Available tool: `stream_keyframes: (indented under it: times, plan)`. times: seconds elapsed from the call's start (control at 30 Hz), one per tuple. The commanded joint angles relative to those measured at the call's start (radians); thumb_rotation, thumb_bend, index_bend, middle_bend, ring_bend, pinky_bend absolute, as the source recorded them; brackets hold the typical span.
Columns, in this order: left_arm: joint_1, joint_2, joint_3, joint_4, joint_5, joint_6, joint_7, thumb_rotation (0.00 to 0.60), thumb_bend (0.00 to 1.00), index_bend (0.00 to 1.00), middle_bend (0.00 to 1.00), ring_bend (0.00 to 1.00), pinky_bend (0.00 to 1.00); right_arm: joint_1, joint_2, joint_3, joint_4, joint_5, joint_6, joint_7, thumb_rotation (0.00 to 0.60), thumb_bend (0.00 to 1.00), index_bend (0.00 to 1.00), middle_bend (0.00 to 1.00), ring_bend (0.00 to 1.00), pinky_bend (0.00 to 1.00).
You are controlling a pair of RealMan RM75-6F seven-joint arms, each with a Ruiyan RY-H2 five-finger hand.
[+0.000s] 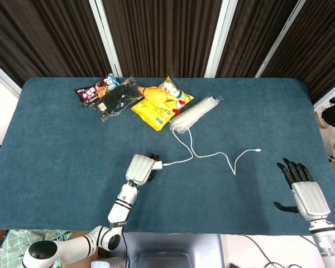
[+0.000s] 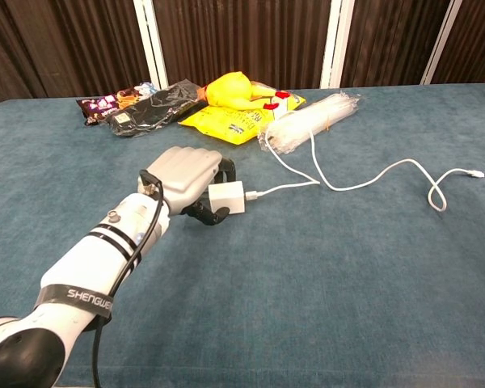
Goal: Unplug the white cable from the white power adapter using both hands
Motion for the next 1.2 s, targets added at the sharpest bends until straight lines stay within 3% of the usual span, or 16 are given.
stream_keyframes:
  times: [0.03,0.1,0.2,0.3,0.43,0.53,0.67,0.87,1.2]
  plan:
    - [0.041,0.056,0.024,-0.120,0.004,0.020,-0.003,0.600,0.53,0.78,0.84,1.00,1.00,0.017,-0.065,-0.006,0.034,-0.091,0.046,0.091,0.600,0.12,0.08,0.00,0.00,0.00]
    - [0.071,0.105,0.043,-0.226,0.008,0.046,0.035,0.600,0.53,0.78,0.86,1.00,1.00,0.044,-0.095,-0.003,0.031,-0.125,0.037,0.132,0.600,0.12,0.24,0.00,0.00,0.00]
    - [0.094,0.160,0.051,-0.358,-0.006,0.062,0.093,0.600,0.55,0.78,0.87,1.00,1.00,0.105,-0.126,0.020,-0.008,-0.130,-0.027,0.124,0.600,0.18,0.39,0.01,0.00,0.00]
    - [0.109,0.202,0.052,-0.470,-0.018,0.080,0.139,0.600,0.55,0.78,0.87,1.00,1.00,0.175,-0.163,0.053,-0.058,-0.101,-0.125,0.044,0.600,0.21,0.46,0.02,0.00,0.00]
    - [0.113,0.219,0.051,-0.514,-0.023,0.089,0.169,0.600,0.56,0.78,0.87,1.00,1.00,0.208,-0.193,0.071,-0.077,-0.078,-0.168,-0.001,0.600,0.24,0.51,0.04,0.00,0.00]
    - [0.122,0.256,0.049,-0.597,-0.026,0.114,0.223,0.600,0.56,0.78,0.87,1.00,1.00,0.296,-0.324,0.141,-0.084,-0.018,-0.243,-0.057,0.600,0.32,0.58,0.07,0.00,0.00]
    - [0.131,0.288,0.048,-0.662,-0.043,0.127,0.255,0.600,0.56,0.78,0.87,1.00,1.00,0.343,-0.409,0.176,-0.072,0.040,-0.270,-0.109,0.600,0.38,0.63,0.09,0.00,0.00]
    - [0.131,0.311,0.044,-0.690,-0.061,0.126,0.264,0.600,0.56,0.78,0.87,1.00,1.00,0.375,-0.495,0.213,-0.034,0.055,-0.222,-0.130,0.600,0.40,0.65,0.11,0.00,0.00]
    - [0.126,0.318,0.046,-0.695,-0.070,0.130,0.262,0.600,0.56,0.78,0.87,1.00,1.00,0.428,-0.554,0.241,0.004,0.142,-0.244,-0.229,0.600,0.40,0.62,0.11,0.00,0.00]
